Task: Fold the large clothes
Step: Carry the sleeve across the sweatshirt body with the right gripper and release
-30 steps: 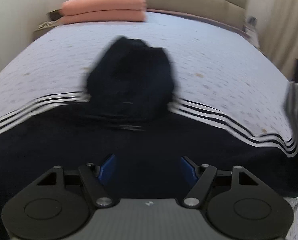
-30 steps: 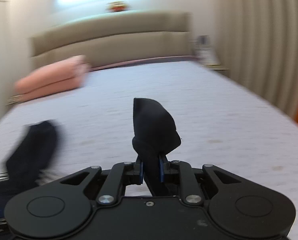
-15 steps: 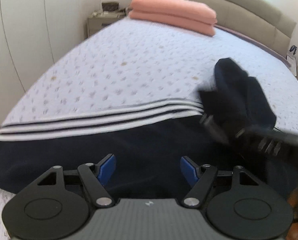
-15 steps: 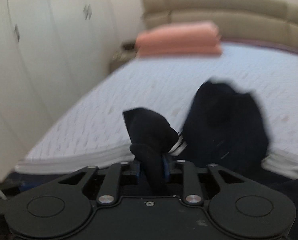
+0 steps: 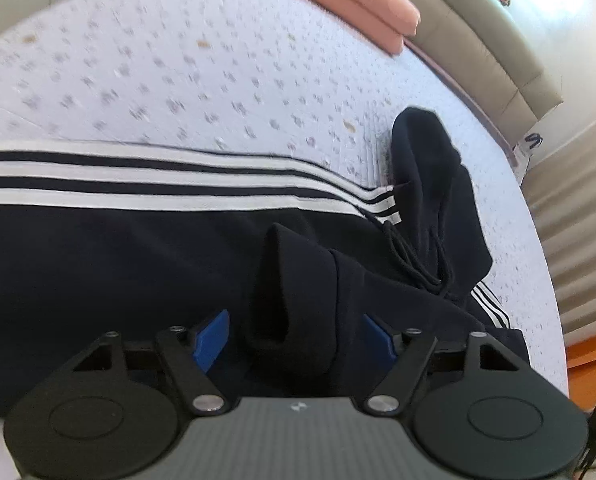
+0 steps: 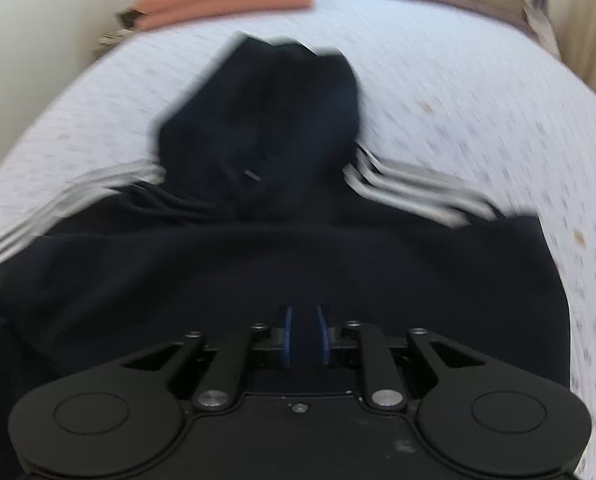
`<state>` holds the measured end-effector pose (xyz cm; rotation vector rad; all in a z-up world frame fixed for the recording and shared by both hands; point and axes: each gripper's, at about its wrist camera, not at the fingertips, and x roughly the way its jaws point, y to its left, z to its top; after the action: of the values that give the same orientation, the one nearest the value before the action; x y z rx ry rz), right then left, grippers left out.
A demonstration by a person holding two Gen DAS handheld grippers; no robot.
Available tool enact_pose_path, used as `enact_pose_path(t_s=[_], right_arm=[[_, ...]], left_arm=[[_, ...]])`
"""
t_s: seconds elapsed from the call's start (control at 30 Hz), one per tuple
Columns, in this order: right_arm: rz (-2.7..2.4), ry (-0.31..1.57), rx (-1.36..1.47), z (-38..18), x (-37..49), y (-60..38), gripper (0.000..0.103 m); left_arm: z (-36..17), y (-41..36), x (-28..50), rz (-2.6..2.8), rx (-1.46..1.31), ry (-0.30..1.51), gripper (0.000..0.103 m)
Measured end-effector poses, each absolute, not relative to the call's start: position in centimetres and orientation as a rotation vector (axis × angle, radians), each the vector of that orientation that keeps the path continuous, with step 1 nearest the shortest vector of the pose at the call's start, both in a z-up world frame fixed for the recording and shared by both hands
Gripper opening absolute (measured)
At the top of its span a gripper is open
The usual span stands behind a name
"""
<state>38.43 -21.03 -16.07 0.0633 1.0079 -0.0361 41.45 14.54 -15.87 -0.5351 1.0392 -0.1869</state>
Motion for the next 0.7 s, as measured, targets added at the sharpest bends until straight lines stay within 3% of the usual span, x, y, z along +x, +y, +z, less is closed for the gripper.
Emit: enact_pose_path(t_s=[0.1,0.13,0.43,0.57,0.6,0.7], right_arm=[[-0.063,1.003,0.03,-17.3,38.9,-19.7,0.019],[-0.07,0.997,0.019,-17.2,38.8,-19.5,0.019],[-0.142,0.938,0.068,-15.1,38.1,-19.7,0.02],[-0.184,0.935,0.084,-15.6,37.8,-20.8,0.021],[-0.188,0.955,0.082,-16.2,37.8,-20.8,0.021],[-0.189,1.018,0.02,-18.5,38.4,-20.2,0.022]], left_arm=[[-16.3,12.5,43.1,-0.132,-0.377,1.053,0.031],[-16.1,11.8,43.4,-0.135,-0.323,1.045,0.004],[-9.3,13.2,42.1,-0.167,-0.401,0.794,0.005],[-11.2,14.6,42.0,-0.068,-0.3,0.861,0.006],[-12.9,14.6,42.3,-0.074,-0.278,0.917,0.007],[-15.6,13.6,42.4,-0.016,-0.139,0.989,0.031]])
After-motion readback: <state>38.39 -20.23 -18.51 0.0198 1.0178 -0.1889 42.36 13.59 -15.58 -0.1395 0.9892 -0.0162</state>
